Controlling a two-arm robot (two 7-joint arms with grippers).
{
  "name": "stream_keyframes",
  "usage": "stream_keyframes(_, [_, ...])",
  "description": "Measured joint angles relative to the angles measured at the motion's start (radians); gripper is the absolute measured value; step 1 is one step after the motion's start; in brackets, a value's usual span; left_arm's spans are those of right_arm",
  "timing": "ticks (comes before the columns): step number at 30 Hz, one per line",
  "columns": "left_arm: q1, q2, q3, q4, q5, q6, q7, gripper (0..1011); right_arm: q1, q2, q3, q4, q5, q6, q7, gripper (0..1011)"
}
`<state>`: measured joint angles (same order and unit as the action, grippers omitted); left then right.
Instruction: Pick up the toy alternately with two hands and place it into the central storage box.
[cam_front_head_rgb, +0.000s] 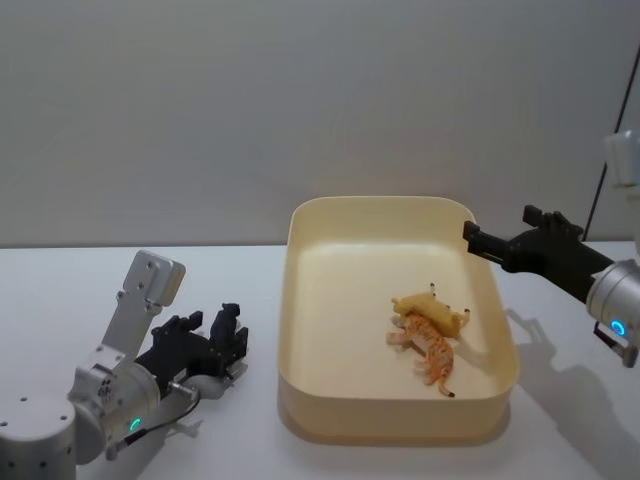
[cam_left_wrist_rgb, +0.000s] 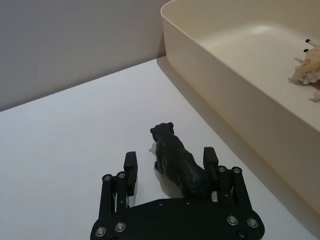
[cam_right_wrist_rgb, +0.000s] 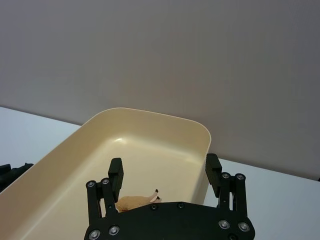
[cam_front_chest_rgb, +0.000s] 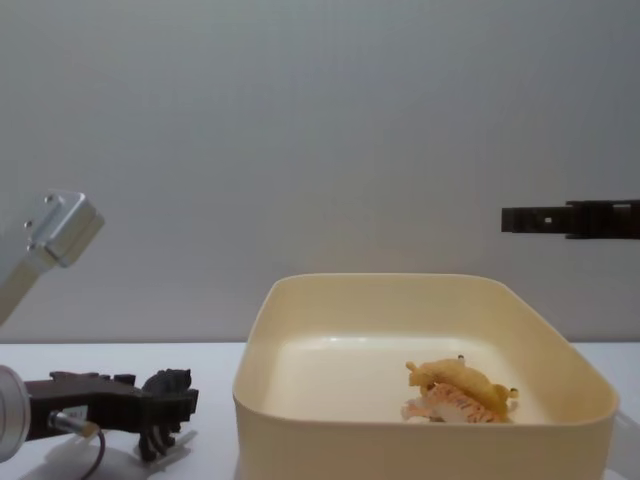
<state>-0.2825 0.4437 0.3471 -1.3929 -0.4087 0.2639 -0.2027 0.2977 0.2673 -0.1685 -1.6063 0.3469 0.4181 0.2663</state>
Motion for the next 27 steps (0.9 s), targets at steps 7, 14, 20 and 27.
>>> stream_keyframes(7, [-0.013, -0.007, 0.000, 0.022, 0.004, -0.009, -0.014, 621, 0.000, 0.000, 0.000, 0.000, 0.000, 0.000, 0.000, 1001])
stream_keyframes(14, [-0.018, -0.010, 0.000, 0.030, 0.007, -0.014, -0.020, 383, 0.000, 0.000, 0.000, 0.000, 0.000, 0.000, 0.000, 1001])
stream_keyframes(20, [-0.013, -0.006, -0.003, 0.012, 0.016, -0.024, -0.008, 330, 0.000, 0.000, 0.000, 0.000, 0.000, 0.000, 0.000, 1001])
stream_keyframes(27, [-0.010, 0.005, -0.014, -0.035, 0.036, -0.035, 0.022, 330, 0.000, 0.000, 0.000, 0.000, 0.000, 0.000, 0.000, 1001])
